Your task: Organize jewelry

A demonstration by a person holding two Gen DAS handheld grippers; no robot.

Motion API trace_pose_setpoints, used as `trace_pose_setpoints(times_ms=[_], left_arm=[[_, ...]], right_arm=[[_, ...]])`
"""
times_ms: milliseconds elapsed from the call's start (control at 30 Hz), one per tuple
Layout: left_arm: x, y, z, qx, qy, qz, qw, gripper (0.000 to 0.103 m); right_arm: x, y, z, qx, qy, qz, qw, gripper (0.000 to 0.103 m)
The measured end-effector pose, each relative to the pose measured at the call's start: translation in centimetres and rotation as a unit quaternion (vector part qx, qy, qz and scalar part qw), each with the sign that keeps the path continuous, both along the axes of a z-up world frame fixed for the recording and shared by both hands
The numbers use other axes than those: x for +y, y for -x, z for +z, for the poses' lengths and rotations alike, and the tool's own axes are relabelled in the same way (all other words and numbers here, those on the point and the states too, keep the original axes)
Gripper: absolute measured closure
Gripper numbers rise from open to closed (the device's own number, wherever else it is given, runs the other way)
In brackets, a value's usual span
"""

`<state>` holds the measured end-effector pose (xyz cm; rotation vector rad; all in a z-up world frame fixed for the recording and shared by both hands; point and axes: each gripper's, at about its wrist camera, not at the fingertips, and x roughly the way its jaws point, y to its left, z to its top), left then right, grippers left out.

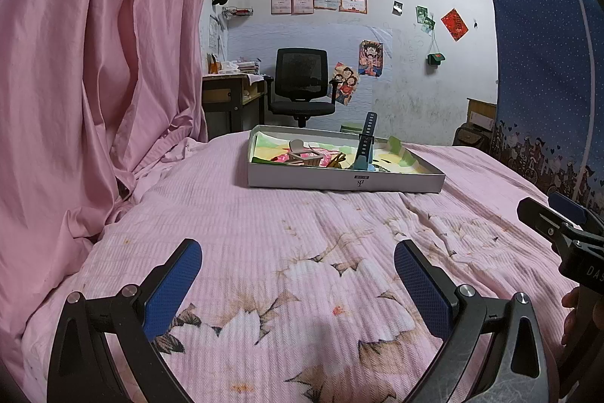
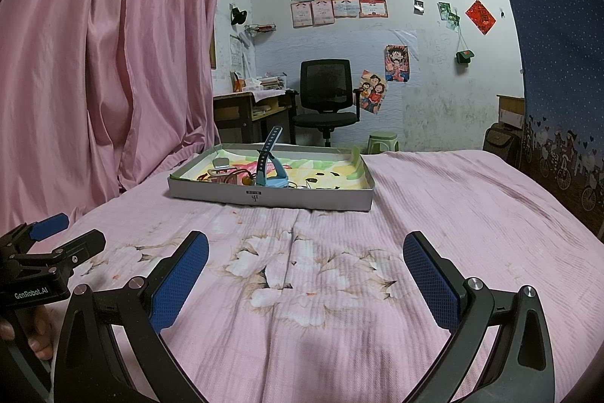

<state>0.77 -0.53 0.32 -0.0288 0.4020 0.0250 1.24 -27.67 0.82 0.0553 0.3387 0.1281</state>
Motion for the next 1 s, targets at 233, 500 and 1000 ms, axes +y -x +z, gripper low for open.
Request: trace_pose_setpoints(times_ms=[233, 500, 1000], left_arm=[[0.0, -0.01, 0.01, 0.0, 0.0, 0.0, 1.0, 0.0], [-0.02, -0.03, 0.02, 0.001, 0.0, 0.0, 1.0, 0.0], [0.46, 0.26, -0.24, 0.004, 0.002, 0.009, 0.9999, 0.0]], right_arm=[[-0.02, 0.01, -0.04, 0.0, 0.0, 0.0, 1.0, 0.001], [-0.05, 0.07, -0.1, 0.0, -0.001, 0.0, 1.0, 0.001], [-0.04, 0.07, -0.14, 0.0, -0.001, 0.001, 1.0, 0.001]])
